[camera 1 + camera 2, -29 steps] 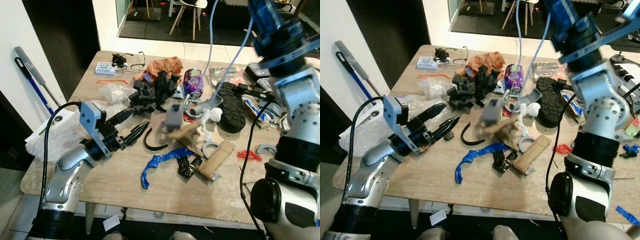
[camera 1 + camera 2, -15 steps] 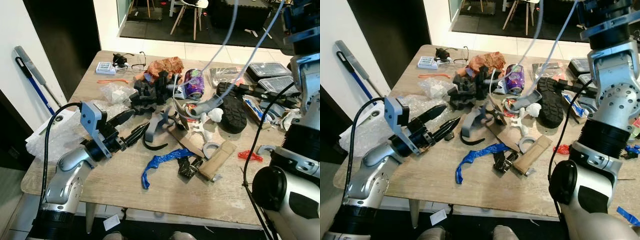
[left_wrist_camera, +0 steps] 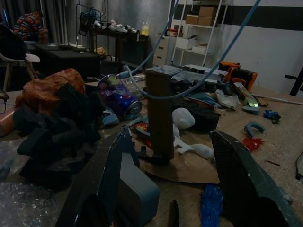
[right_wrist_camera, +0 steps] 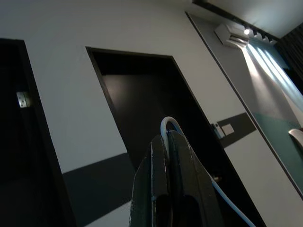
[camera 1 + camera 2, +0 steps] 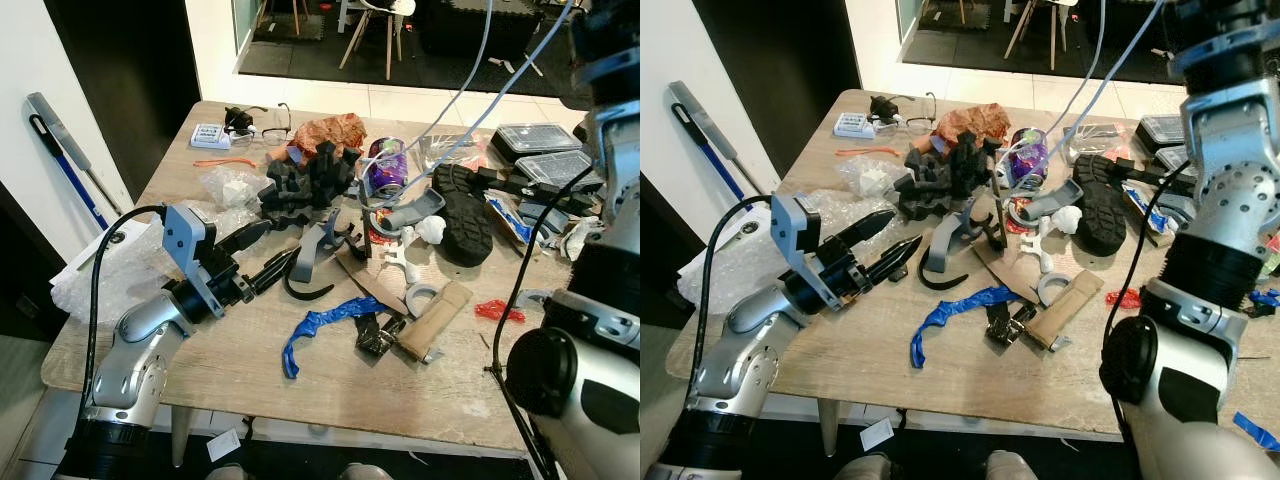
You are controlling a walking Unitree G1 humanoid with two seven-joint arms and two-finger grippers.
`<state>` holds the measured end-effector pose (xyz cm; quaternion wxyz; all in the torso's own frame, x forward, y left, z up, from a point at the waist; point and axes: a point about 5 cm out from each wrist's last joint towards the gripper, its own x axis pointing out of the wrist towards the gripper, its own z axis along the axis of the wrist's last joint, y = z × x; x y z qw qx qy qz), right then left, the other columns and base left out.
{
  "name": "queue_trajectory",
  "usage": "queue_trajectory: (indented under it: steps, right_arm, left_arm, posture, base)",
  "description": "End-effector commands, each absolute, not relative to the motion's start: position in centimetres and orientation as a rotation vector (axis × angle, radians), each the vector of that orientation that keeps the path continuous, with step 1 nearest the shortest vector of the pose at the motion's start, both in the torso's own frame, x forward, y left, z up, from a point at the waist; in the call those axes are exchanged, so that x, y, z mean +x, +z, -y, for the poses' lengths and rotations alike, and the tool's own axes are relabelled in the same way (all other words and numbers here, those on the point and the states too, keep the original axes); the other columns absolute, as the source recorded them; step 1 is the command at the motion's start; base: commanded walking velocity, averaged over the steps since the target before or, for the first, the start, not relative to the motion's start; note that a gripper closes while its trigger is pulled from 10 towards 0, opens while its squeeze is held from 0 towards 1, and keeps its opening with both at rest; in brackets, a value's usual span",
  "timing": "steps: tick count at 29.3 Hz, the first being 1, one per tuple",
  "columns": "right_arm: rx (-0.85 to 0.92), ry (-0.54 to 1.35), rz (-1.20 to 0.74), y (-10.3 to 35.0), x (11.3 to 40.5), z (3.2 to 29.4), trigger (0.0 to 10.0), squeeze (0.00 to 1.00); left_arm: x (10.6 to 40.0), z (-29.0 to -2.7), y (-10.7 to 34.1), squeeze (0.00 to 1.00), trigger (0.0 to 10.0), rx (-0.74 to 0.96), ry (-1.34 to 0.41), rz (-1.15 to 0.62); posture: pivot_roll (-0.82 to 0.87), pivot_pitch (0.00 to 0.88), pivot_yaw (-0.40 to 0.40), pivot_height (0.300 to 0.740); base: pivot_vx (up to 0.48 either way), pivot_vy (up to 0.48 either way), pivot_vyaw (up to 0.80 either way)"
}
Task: Picking trash to rubbish bin
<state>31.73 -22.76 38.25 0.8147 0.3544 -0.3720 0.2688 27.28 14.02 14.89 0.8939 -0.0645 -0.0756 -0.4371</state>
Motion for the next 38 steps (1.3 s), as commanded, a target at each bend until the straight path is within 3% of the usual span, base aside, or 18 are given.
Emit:
queue_trajectory:
  steps: [1,22,38]
  right_arm:
    - [0.744,0.581,0.869,39.8,30.6,23.2,0.0,0.0]
    - [0.707,0.718,0.98,43.0,27.3,23.0,0.0,0.0]
    - [0.674,0.762,0.954,42.8,26.9,22.9,0.0,0.0]
  left_arm:
    - [27.1,-13.7,15.1,0.0,10.0,-0.132,-0.924,0.161]
    - [27.3,-13.8,15.2,0.0,10.0,-0.135,-0.915,0.17]
    - [27.3,-13.7,15.2,0.0,10.0,-0.137,-0.918,0.17]
  posture:
    - [0.0,0.0,-0.021,0.74]
    - [-0.01,0.0,-0.018,0.74]
    - [-0.01,0.0,-0.016,0.74]
  base:
    - [0.0,0.0,0.0]
    - [0.0,0.0,0.0]
    - [0.0,0.0,0.0]
